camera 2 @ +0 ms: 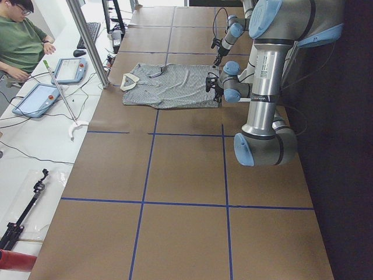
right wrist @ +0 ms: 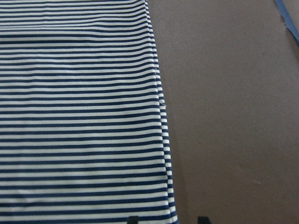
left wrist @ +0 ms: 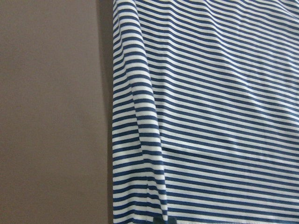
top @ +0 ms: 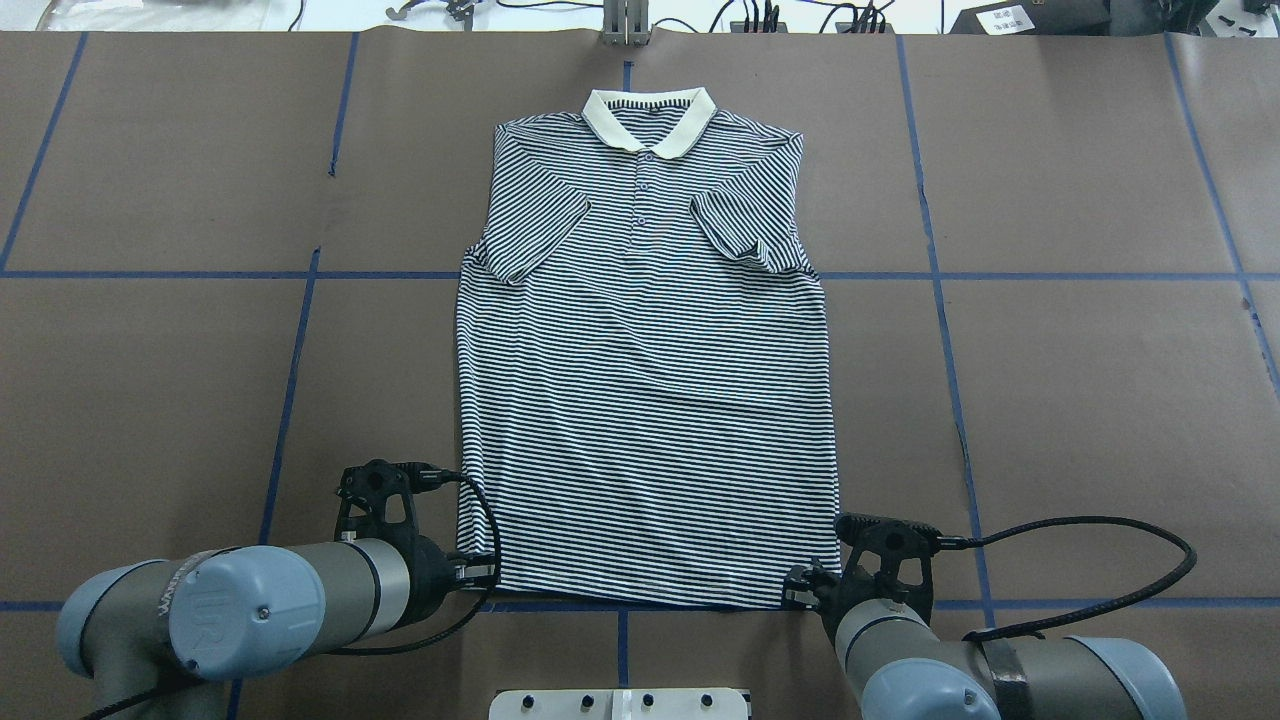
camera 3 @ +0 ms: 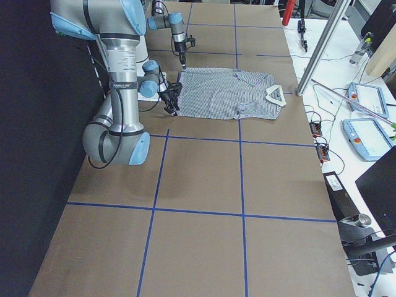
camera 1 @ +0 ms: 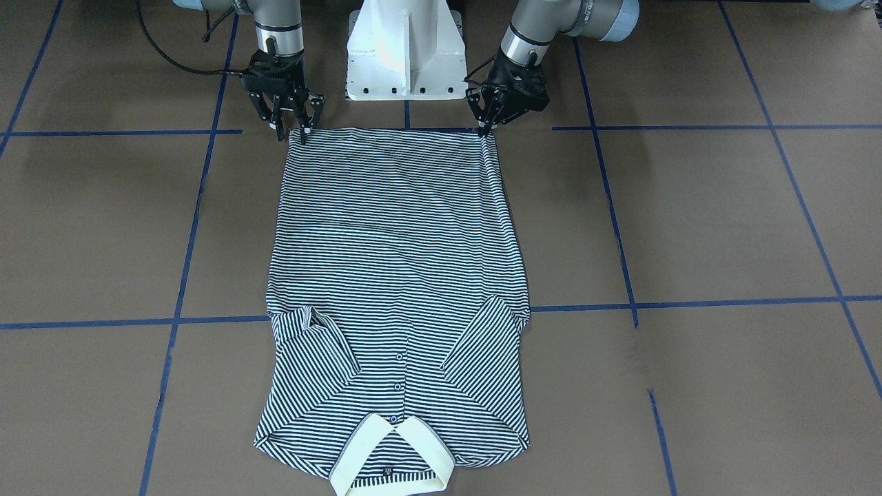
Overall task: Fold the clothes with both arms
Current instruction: 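Position both grippers at the hem corners and grasp the hem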
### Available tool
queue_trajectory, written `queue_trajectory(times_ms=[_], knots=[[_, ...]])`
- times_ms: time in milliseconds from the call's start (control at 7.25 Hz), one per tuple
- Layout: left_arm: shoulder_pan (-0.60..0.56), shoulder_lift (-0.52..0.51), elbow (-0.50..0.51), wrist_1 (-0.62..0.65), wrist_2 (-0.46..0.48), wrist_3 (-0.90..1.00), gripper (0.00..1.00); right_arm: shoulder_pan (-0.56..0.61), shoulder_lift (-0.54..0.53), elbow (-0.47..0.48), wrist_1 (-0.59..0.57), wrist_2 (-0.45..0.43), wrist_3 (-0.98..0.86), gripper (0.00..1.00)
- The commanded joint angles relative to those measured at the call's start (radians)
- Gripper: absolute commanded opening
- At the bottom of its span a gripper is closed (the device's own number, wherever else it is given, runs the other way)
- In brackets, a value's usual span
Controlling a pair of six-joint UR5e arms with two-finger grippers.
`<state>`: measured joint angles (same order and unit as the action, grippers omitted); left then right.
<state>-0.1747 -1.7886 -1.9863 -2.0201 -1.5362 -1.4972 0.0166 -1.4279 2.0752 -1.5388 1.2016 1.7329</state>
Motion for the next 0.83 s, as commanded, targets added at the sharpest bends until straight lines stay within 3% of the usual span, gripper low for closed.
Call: queue_trajectory(times_ms=[0,276,690], knots=[[0.001,0.0,0.0,-0.005,-0.001,0.0,0.0,-0.004,0.004,-0.006,0.0,-0.001,0.001,0.45],[0.0,0.0,0.0,-0.005,-0.001,0.0,0.0,-0.009,0.01,-0.007,0.002,0.001,0.01,0.0],[0.0,-0.023,-0.003,0.006,0.002,0.0,0.0,-0.003,0.011,0.015,0.002,0.01,-0.005,0.0]])
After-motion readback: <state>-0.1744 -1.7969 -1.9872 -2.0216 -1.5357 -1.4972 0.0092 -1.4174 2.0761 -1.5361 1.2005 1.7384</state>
